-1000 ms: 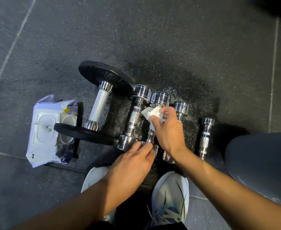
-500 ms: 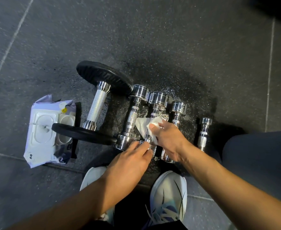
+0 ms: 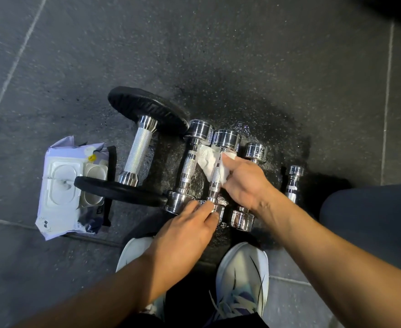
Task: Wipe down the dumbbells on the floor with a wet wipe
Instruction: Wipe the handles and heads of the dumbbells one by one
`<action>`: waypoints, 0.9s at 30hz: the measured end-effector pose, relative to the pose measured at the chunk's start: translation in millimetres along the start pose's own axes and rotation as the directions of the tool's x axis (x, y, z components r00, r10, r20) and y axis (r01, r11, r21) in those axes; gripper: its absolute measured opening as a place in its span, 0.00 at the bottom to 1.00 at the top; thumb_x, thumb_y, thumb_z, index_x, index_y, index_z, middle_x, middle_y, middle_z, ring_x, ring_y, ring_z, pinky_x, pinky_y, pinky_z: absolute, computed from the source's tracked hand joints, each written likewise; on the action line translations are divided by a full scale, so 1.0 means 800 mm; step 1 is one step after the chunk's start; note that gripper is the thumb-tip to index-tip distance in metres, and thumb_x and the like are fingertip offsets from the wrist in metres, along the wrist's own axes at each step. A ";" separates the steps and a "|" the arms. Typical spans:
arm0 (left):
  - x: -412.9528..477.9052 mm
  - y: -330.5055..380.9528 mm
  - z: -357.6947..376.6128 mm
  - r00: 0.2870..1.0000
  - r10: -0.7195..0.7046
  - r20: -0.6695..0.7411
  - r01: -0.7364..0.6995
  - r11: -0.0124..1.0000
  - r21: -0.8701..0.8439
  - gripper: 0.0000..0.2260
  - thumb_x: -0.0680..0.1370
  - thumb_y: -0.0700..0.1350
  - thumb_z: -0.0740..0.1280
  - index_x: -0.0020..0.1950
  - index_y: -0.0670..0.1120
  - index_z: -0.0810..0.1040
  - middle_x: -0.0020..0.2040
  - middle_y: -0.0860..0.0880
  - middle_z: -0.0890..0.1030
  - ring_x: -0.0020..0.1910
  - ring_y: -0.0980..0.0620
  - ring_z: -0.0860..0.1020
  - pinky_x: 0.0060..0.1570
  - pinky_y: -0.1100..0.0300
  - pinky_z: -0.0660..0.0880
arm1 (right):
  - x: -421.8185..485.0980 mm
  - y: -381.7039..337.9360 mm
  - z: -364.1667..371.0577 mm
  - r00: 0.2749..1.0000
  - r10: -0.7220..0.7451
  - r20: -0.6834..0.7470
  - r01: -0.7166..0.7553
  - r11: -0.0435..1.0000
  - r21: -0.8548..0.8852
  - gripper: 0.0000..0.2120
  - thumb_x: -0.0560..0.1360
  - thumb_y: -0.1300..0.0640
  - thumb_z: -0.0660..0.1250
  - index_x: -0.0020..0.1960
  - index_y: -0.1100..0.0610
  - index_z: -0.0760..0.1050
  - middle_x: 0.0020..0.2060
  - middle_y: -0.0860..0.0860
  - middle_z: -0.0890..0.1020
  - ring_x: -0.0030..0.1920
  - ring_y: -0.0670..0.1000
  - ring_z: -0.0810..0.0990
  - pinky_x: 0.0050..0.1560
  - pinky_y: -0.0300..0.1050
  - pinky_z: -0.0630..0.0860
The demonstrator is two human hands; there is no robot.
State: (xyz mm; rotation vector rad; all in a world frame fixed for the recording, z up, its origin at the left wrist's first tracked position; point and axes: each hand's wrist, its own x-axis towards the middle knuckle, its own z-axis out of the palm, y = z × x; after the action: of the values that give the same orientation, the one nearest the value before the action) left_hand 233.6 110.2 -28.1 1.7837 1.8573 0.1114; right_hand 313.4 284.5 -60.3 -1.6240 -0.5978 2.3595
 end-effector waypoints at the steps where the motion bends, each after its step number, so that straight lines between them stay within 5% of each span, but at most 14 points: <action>1: 0.000 0.000 0.000 1.000 0.002 0.003 -0.002 1.000 0.000 0.24 0.63 0.36 0.77 0.58 0.46 0.79 0.57 0.50 0.74 0.54 0.48 0.75 0.37 0.57 0.81 | 0.003 0.002 -0.002 1.000 -0.012 0.001 0.012 1.000 -0.006 0.15 0.83 0.62 0.62 0.65 0.69 0.76 0.60 0.64 0.82 0.60 0.60 0.80 0.72 0.62 0.71; 4: 0.001 0.001 -0.002 1.000 0.000 -0.015 0.000 1.000 0.001 0.23 0.63 0.36 0.77 0.56 0.46 0.80 0.55 0.50 0.75 0.52 0.48 0.76 0.37 0.58 0.80 | 0.002 0.015 -0.007 1.000 -0.017 0.000 0.017 0.958 -0.286 0.15 0.81 0.57 0.66 0.67 0.60 0.76 0.61 0.58 0.83 0.64 0.57 0.79 0.68 0.59 0.75; 6: 0.000 0.002 -0.002 1.000 -0.001 -0.015 0.001 1.000 0.012 0.23 0.62 0.36 0.77 0.56 0.46 0.81 0.55 0.50 0.76 0.52 0.48 0.76 0.36 0.59 0.79 | -0.009 0.022 -0.007 1.000 -0.006 0.012 0.011 0.835 -0.550 0.16 0.80 0.55 0.69 0.65 0.58 0.76 0.57 0.56 0.83 0.55 0.54 0.82 0.52 0.48 0.82; 10: 0.000 0.002 0.000 1.000 0.005 -0.004 -0.005 1.000 0.009 0.25 0.62 0.35 0.77 0.58 0.46 0.80 0.56 0.49 0.76 0.53 0.48 0.76 0.39 0.58 0.81 | -0.033 0.029 0.005 0.985 -0.165 -0.041 0.016 0.332 -0.943 0.21 0.79 0.50 0.72 0.65 0.60 0.71 0.54 0.53 0.82 0.48 0.51 0.83 0.36 0.35 0.76; 12: 0.000 0.001 0.001 1.000 0.005 -0.019 -0.006 1.000 -0.006 0.24 0.62 0.36 0.78 0.57 0.47 0.81 0.55 0.49 0.76 0.53 0.48 0.76 0.39 0.59 0.81 | -0.035 0.034 0.013 0.976 -0.213 -0.038 0.005 0.200 -0.980 0.21 0.80 0.48 0.70 0.65 0.60 0.69 0.53 0.55 0.82 0.47 0.54 0.82 0.35 0.35 0.75; 14: 0.001 0.001 0.001 1.000 0.002 -0.021 -0.002 1.000 -0.013 0.23 0.63 0.36 0.78 0.57 0.47 0.81 0.55 0.50 0.76 0.53 0.48 0.76 0.38 0.59 0.81 | -0.029 0.037 0.013 0.972 -0.224 -0.077 -0.008 0.294 -0.956 0.21 0.78 0.50 0.72 0.63 0.60 0.71 0.54 0.54 0.82 0.49 0.54 0.82 0.41 0.39 0.80; 17: 0.000 0.001 -0.002 1.000 -0.001 -0.026 0.002 1.000 0.010 0.23 0.63 0.37 0.77 0.57 0.46 0.81 0.55 0.50 0.76 0.52 0.49 0.76 0.35 0.59 0.80 | -0.019 0.034 0.003 0.977 -0.143 -0.157 -0.008 0.712 -0.702 0.24 0.72 0.56 0.79 0.64 0.59 0.75 0.54 0.54 0.84 0.52 0.54 0.85 0.53 0.51 0.84; 19: -0.001 0.002 -0.002 1.000 0.004 -0.020 -0.004 1.000 0.012 0.24 0.62 0.36 0.78 0.57 0.46 0.81 0.55 0.50 0.76 0.52 0.49 0.76 0.34 0.59 0.79 | -0.010 0.022 -0.002 0.987 -0.085 -0.138 0.002 0.857 -0.515 0.25 0.71 0.59 0.79 0.65 0.59 0.76 0.56 0.56 0.85 0.54 0.56 0.86 0.58 0.57 0.83; 24: -0.001 0.002 -0.001 1.000 -0.005 -0.019 0.005 1.000 0.004 0.24 0.62 0.36 0.78 0.56 0.47 0.80 0.55 0.50 0.74 0.53 0.50 0.75 0.34 0.59 0.78 | 0.005 0.000 -0.001 0.997 0.006 -0.075 -0.006 1.000 0.006 0.33 0.69 0.59 0.77 0.70 0.69 0.69 0.62 0.64 0.82 0.60 0.58 0.82 0.69 0.60 0.74; 27: -0.001 0.002 -0.001 1.000 -0.004 -0.021 0.004 1.000 0.000 0.24 0.62 0.36 0.78 0.56 0.47 0.80 0.55 0.50 0.75 0.52 0.50 0.75 0.34 0.60 0.78 | -0.001 0.009 -0.001 0.994 0.024 -0.104 -0.023 1.000 0.015 0.24 0.77 0.57 0.69 0.69 0.68 0.71 0.66 0.64 0.79 0.68 0.62 0.77 0.72 0.61 0.71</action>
State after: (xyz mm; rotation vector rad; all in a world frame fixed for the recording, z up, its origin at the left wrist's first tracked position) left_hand 234.2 109.7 -26.3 1.7845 1.8758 0.1294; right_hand 315.0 277.9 -63.2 -1.7441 -0.5436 2.2734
